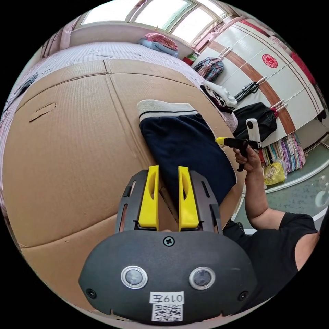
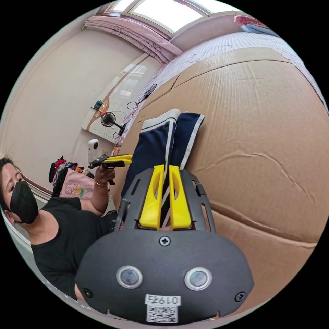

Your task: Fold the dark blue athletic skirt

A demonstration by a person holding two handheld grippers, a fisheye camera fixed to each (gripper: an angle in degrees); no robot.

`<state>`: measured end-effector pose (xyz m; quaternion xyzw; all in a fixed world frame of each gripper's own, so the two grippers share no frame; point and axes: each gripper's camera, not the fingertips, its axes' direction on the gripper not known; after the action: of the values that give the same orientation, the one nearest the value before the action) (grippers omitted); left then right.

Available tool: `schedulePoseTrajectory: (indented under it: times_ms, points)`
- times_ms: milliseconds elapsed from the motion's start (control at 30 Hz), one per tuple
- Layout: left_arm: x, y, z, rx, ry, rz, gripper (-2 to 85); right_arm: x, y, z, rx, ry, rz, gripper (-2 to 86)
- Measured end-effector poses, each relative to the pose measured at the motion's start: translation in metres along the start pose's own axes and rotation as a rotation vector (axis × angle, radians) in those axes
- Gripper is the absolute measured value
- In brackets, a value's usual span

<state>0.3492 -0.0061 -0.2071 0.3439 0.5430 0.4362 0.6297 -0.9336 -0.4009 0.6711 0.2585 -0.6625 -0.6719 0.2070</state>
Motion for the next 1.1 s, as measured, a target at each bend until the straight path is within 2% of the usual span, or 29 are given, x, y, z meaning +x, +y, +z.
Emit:
schedulePoseTrajectory:
  times_ms: [333,600,733,1000,1100]
  points:
    - [0.005,0.007,0.005,-0.013,0.067,-0.06,3.5,-0.013,0.019,0.002,0.01,0.008,0.005,0.4]
    - [0.014,0.036,-0.004,0.035,0.214,-0.144,7.2,-0.049,0.058,-0.014,0.083,0.03,-0.009,6.6]
    - [0.036,0.044,0.005,0.018,0.2,-0.145,6.6,-0.067,0.076,-0.003,0.057,0.054,-0.018,7.5]
    - [0.085,0.039,0.015,-0.012,0.107,-0.09,1.9,-0.098,0.093,-0.006,0.092,0.16,-0.051,2.6]
    - [0.128,0.025,-0.012,0.091,-0.042,0.104,1.4,-0.116,0.1,-0.014,0.14,0.165,-0.094,3.4]
